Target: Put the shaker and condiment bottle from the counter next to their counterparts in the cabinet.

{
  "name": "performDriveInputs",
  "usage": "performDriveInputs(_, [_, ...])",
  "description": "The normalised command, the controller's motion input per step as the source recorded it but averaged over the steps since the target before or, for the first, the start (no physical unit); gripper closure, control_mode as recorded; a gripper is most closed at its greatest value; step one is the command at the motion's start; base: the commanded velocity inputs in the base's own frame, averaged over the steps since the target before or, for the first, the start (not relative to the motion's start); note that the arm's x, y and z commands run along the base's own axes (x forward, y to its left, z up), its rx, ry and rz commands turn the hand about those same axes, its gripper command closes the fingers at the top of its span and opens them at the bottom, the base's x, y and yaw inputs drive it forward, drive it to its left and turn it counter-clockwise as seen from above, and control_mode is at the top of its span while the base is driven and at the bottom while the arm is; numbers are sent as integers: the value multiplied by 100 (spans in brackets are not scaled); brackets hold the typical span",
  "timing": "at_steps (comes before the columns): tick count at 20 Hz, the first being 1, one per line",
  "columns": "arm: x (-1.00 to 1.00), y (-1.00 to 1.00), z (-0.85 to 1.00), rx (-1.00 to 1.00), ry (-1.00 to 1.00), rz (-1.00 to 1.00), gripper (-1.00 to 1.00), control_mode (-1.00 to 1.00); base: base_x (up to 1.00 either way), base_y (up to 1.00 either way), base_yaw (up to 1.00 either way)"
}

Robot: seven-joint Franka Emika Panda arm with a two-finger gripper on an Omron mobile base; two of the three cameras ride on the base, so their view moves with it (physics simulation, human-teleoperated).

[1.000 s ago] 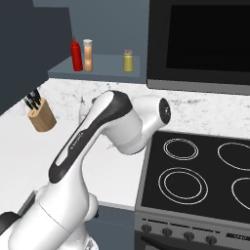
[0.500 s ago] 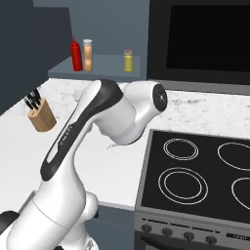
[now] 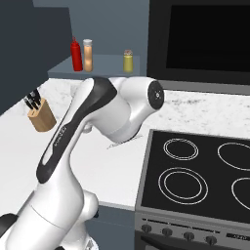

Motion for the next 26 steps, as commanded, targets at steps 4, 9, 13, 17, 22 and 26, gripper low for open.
performDriveInputs(4, [0, 6, 33, -1, -10, -10, 100, -100, 0, 0, 0])
performDriveInputs(9, [0, 7, 24, -3, -5, -11, 100, -100, 0, 0, 0])
performDriveInputs(13, [0, 7, 16, -3, -3, -10, 100, -100, 0, 0, 0])
performDriveInputs(17, [4, 2, 2, 0, 0, -8, 100, -100, 0, 0, 0])
performDriveInputs(22, [14, 0, 5, 0, 0, -10, 100, -100, 0, 0, 0])
performDriveInputs(26, [20, 0, 13, 0, 0, -13, 100, -100, 0, 0, 0])
